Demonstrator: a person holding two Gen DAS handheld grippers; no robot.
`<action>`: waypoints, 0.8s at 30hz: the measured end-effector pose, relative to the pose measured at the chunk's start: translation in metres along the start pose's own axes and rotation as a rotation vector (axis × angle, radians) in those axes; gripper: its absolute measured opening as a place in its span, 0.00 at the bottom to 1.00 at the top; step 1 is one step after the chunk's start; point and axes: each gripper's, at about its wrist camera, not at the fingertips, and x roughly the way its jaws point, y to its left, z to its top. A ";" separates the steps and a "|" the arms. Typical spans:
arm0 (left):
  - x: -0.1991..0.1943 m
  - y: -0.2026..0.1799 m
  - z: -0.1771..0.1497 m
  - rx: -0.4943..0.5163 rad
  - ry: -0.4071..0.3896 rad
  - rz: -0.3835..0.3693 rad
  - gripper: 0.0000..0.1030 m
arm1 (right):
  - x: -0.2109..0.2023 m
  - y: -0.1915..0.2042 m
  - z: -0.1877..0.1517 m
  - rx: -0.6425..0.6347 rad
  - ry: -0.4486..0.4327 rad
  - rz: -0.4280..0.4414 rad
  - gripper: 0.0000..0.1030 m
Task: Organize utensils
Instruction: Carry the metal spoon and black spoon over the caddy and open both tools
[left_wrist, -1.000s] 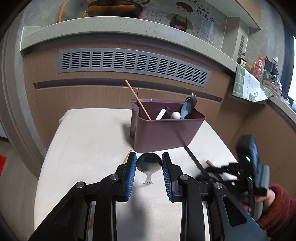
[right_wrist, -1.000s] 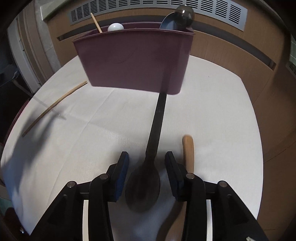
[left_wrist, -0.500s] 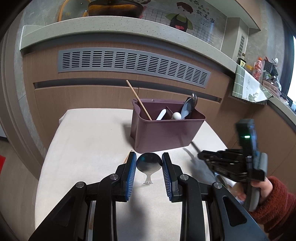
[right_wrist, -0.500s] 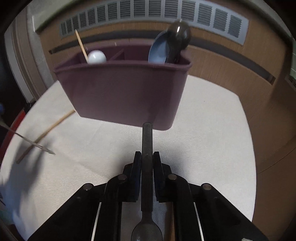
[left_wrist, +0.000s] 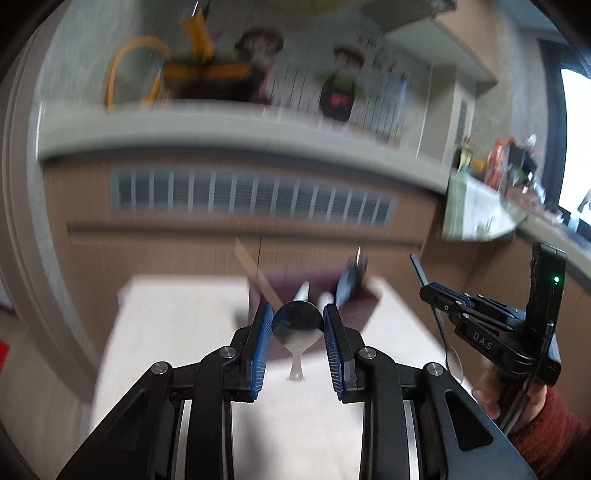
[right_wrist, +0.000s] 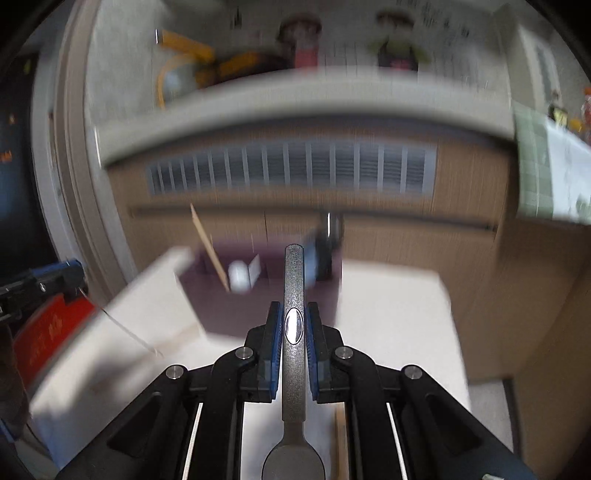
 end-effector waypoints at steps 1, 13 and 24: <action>-0.004 -0.002 0.018 0.010 -0.036 -0.006 0.28 | -0.007 0.001 0.018 0.000 -0.061 -0.003 0.10; 0.070 0.021 0.070 -0.027 -0.021 -0.077 0.28 | 0.046 -0.012 0.100 0.140 -0.315 0.036 0.10; 0.132 0.049 0.045 -0.123 0.073 -0.111 0.28 | 0.121 -0.010 0.079 0.172 -0.301 -0.062 0.10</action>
